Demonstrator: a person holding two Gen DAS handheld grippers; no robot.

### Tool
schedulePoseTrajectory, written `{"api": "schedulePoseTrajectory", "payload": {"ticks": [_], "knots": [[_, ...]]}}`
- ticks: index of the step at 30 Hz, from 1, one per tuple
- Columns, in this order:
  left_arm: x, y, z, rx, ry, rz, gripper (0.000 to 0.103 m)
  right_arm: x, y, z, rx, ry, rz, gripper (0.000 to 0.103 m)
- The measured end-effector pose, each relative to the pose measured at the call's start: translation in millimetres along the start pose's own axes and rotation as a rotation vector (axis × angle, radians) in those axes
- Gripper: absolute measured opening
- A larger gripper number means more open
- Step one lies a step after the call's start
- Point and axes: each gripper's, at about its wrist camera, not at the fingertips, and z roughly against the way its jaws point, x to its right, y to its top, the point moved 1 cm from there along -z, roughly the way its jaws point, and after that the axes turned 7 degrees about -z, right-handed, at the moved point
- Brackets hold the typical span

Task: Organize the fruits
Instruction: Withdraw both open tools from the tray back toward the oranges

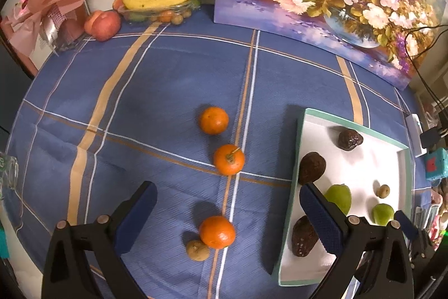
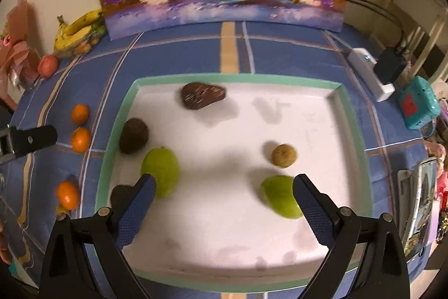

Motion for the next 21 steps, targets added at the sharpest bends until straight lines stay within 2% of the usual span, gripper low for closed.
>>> {"api": "schedulePoseTrajectory", "payload": {"ticks": [9, 21], "knots": [[-26.7, -10.7, -0.8, -0.022, -0.009, 0.038, 0.103, -19.3, -11.6, -3.4, -0.047, 0.013, 0.006, 0.098], [-55.1, -31.8, -19.1, -0.101, -0.018, 0.087, 0.102, -47.9, -22.9, -6.4, -0.102, 0.038, -0.011, 0.098]]}}
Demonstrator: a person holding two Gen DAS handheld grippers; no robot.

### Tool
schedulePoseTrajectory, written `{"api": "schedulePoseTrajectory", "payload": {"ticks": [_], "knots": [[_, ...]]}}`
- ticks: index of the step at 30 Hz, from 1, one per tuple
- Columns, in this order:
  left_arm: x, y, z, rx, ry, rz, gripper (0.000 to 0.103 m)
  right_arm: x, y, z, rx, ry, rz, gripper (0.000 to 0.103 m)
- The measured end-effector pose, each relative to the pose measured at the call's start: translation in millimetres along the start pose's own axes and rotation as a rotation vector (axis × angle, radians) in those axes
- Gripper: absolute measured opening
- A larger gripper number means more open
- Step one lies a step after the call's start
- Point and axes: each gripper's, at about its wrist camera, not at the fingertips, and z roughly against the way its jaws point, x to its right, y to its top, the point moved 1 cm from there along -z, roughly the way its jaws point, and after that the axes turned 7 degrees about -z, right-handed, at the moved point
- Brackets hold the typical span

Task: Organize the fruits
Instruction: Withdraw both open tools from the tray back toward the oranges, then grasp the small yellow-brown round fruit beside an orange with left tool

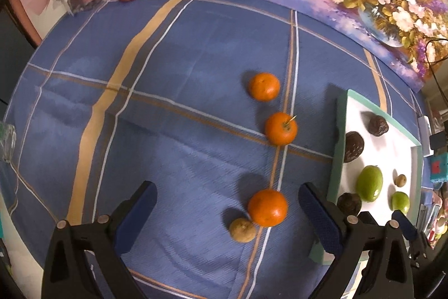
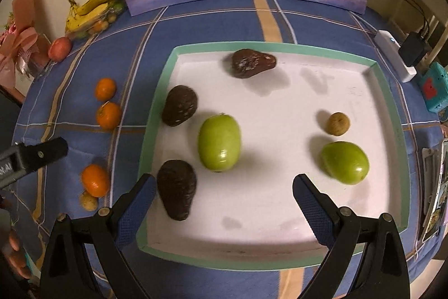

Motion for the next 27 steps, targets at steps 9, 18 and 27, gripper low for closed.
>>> {"api": "schedulePoseTrajectory", "payload": {"ticks": [9, 18, 27], "knots": [[-13.7, -22.0, -8.4, -0.060, -0.061, 0.041, 0.088, -9.0, -10.3, 2.2, -0.011, 0.008, 0.005, 0.098], [-0.6, -39.3, -11.9, -0.101, -0.100, -0.011, 0.057, 0.2, -21.1, 12.9, -0.004, 0.014, -0.018, 0.098], [11.4, -43.2, -26.0, -0.129, -0.107, -0.064, 0.039, 6.4, -24.7, 17.2, -0.001, 0.015, -0.021, 0.098]]}}
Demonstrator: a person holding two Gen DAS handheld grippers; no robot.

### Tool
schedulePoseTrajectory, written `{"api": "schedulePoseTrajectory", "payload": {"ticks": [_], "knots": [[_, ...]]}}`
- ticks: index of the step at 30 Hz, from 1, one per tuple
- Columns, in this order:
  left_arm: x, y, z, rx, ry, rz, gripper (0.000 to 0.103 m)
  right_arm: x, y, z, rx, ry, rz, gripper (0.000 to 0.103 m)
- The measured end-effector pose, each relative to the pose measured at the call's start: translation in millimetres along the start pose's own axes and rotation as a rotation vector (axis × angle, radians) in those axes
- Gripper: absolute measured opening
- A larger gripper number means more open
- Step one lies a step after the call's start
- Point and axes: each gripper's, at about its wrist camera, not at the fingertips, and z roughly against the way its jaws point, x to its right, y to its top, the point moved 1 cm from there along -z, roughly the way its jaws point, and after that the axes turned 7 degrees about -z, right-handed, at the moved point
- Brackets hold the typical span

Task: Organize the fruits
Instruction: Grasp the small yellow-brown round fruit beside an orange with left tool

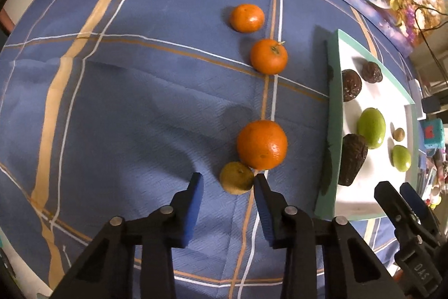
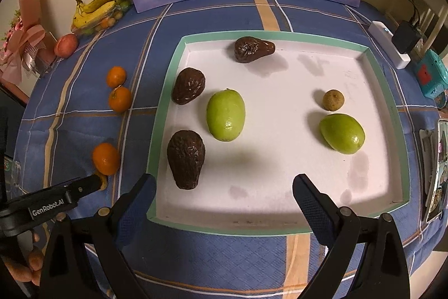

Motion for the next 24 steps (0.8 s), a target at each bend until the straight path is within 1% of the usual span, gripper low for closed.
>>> {"api": "schedulePoseTrajectory", "payload": {"ticks": [1, 4, 5, 7, 9, 10, 12, 15, 18, 20, 24], "knots": [[1.3, 0.6, -0.5, 0.000, 0.000, -0.005, 0.038, 1.8, 0.1, 0.5, 0.000, 0.000, -0.002, 0.098], [7.9, 3.2, -2.7, -0.001, -0.008, -0.026, 0.029, 4.1, 0.7, 1.0, 0.000, -0.001, -0.009, 0.098], [12.9, 9.0, -6.2, -0.002, -0.008, -0.034, 0.027, 4.8, 0.7, 1.1, 0.000, 0.000, -0.011, 0.098], [17.8, 8.9, -6.2, -0.002, 0.005, -0.059, 0.027, 5.0, 1.2, 0.8, 0.000, 0.000, -0.012, 0.098], [21.4, 9.8, -7.6, -0.001, -0.009, -0.055, 0.027, 4.8, 1.3, 0.6, 0.000, 0.000, -0.012, 0.098], [20.6, 10.3, -6.5, 0.003, -0.020, -0.041, 0.027, 4.9, 1.4, 0.6, 0.000, 0.000, -0.011, 0.098], [17.3, 12.5, -2.2, 0.020, -0.008, -0.020, 0.027, 4.9, 1.3, 0.4, -0.001, 0.000, -0.010, 0.098], [7.1, 16.0, 9.7, 0.065, 0.016, 0.022, 0.027, 3.6, 1.3, 0.7, 0.001, 0.003, -0.004, 0.098], [-7.0, 18.4, 23.1, 0.121, 0.027, 0.086, 0.027, 0.0, 2.9, 3.0, 0.021, 0.023, 0.003, 0.098], [-19.0, 19.6, 31.8, 0.156, 0.029, 0.135, 0.027, -4.9, 4.6, 4.9, 0.040, 0.053, 0.008, 0.098], [-41.9, 22.0, 45.0, 0.202, 0.031, 0.199, 0.027, -19.6, 8.0, 5.7, 0.056, 0.159, 0.032, 0.098]]}}
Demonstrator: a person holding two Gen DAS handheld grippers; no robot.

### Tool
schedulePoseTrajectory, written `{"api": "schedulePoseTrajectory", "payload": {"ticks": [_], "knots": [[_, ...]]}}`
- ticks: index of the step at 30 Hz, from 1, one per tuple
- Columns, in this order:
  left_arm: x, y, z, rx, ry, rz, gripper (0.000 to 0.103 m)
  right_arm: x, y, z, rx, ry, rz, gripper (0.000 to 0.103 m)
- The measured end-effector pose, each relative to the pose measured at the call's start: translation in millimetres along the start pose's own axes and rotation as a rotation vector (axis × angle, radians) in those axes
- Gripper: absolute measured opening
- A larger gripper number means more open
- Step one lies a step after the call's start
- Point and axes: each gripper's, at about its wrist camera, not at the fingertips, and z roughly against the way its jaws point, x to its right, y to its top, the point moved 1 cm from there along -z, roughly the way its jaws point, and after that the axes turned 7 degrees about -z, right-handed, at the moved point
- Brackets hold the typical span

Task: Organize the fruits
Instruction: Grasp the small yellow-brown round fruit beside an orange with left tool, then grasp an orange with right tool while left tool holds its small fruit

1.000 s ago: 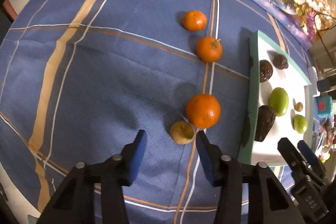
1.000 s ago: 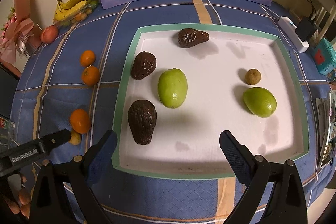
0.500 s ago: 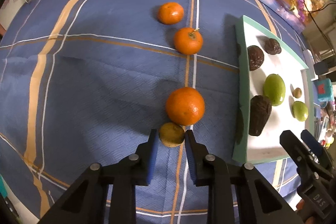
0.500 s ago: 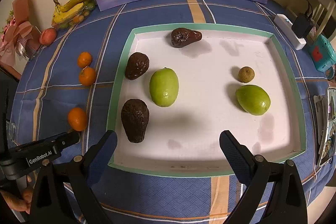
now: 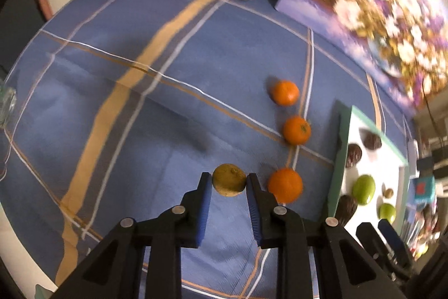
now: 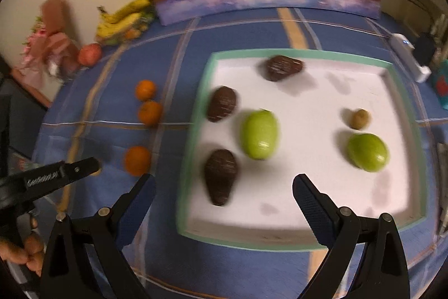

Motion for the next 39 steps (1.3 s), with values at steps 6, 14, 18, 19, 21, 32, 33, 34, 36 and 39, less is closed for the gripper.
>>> {"api": "schedulePoseTrajectory", "payload": {"ticks": [6, 14, 18, 19, 21, 32, 33, 34, 36, 39], "knots": [[-13.4, 5.4, 3.0, 0.025, -0.003, 0.027, 0.027, -24.8, 3.8, -4.0, 0.030, 0.077, 0.061, 0.097], [-19.2, 13.7, 2.8, 0.016, 0.002, 0.040, 0.027, -55.7, 6.8, -17.8, 0.018, 0.119, 0.139, 0.061], [-21.4, 17.2, -5.8, -0.002, 0.022, 0.046, 0.027, -72.8, 5.0, -34.5, -0.015, 0.115, 0.187, 0.052], [-21.8, 17.8, -7.5, -0.007, 0.021, 0.047, 0.027, -75.5, 4.8, -38.2, -0.022, 0.118, 0.194, 0.051], [-22.2, 19.5, -12.5, -0.018, 0.021, 0.047, 0.027, -81.3, 4.5, -46.6, -0.040, 0.129, 0.208, 0.050], [-24.8, 26.4, -34.0, -0.056, 0.030, 0.058, 0.027, -102.0, 0.4, -80.6, -0.107, 0.123, 0.259, 0.043], [-25.1, 27.2, -34.8, -0.056, 0.031, 0.059, 0.027, -103.4, 0.5, -81.7, -0.111, 0.125, 0.261, 0.043], [-25.0, 27.7, -35.7, -0.056, 0.032, 0.059, 0.027, -105.3, -0.1, -83.3, -0.112, 0.125, 0.267, 0.043], [-24.9, 27.7, -37.6, -0.061, 0.032, 0.060, 0.027, -110.2, -1.6, -86.9, -0.118, 0.126, 0.284, 0.041], [-23.9, 28.4, -39.2, -0.064, 0.034, 0.059, 0.027, -113.7, -4.6, -91.8, -0.125, 0.110, 0.304, 0.039]]}}
